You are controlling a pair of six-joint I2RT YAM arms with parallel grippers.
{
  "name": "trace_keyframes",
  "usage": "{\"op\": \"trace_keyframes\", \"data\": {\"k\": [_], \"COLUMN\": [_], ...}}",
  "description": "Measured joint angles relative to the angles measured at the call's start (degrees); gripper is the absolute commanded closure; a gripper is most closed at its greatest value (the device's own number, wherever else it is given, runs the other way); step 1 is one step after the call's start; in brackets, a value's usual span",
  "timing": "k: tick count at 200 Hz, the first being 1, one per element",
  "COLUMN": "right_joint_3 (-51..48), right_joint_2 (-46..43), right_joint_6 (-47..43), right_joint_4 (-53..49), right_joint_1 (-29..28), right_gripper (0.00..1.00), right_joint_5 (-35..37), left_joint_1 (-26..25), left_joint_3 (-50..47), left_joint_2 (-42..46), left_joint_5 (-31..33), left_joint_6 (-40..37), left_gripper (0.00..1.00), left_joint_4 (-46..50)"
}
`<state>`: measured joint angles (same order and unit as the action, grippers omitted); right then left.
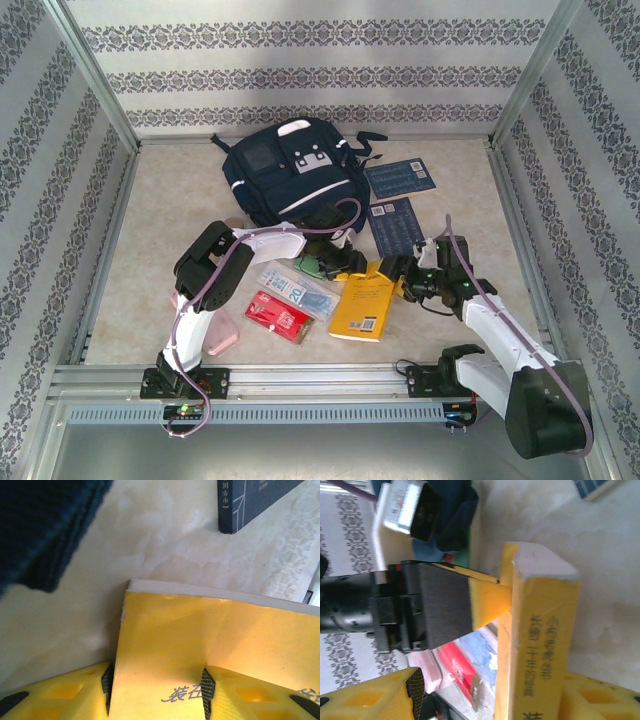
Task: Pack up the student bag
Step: Pick up the book from the bottom-center of the table.
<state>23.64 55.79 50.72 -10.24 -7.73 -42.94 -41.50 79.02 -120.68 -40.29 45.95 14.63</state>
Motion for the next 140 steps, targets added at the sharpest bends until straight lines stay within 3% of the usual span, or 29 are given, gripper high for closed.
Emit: {"op": "trace_keyframes", "data": {"k": [46, 72, 85, 101, 111, 140], "right_joint_3": [-1.38, -1.53, -1.99, -2.49, -2.49, -1.46], "right_joint_2": [0.46, 3.96, 6.32, 8.70, 9.20, 3.93], "right_joint_6": [1.33, -0.22, -0.46, -1.38, -1.16, -3.39], "right_joint_4": [2.23, 1.97, 2.80, 3.54, 3.10, -0.85], "right_joint_1": [-0.02, -0.04, -0.17, -0.66, -0.74, -0.74], "right_gripper": [0.43, 0.52, 0.62, 0.89, 0.99, 1.00], "right_joint_5": [-0.42, 0.66, 1.14, 1.75, 2.38, 5.03], "left_joint_1": [0.37, 0.35, 0.33, 0.31, 0.31, 0.39], "left_joint_3": [-1.57, -1.68, -1.92, -2.34, -2.49, -3.34], "left_joint_2": [0.02, 0.02, 0.02, 0.20, 0.44, 4.39], "left_joint_5": [-1.53, -1.64, -1.75, -1.81, -1.66, -0.55], "left_joint_6": [1.55, 2.58, 3.08, 3.74, 3.82, 2.56], "left_gripper": [0.51, 0.51, 0.51, 0.50, 0.48, 0.39], "left_joint_4": [-3.41, -4.26, -4.92, -5.81, -5.92, -3.21]}}
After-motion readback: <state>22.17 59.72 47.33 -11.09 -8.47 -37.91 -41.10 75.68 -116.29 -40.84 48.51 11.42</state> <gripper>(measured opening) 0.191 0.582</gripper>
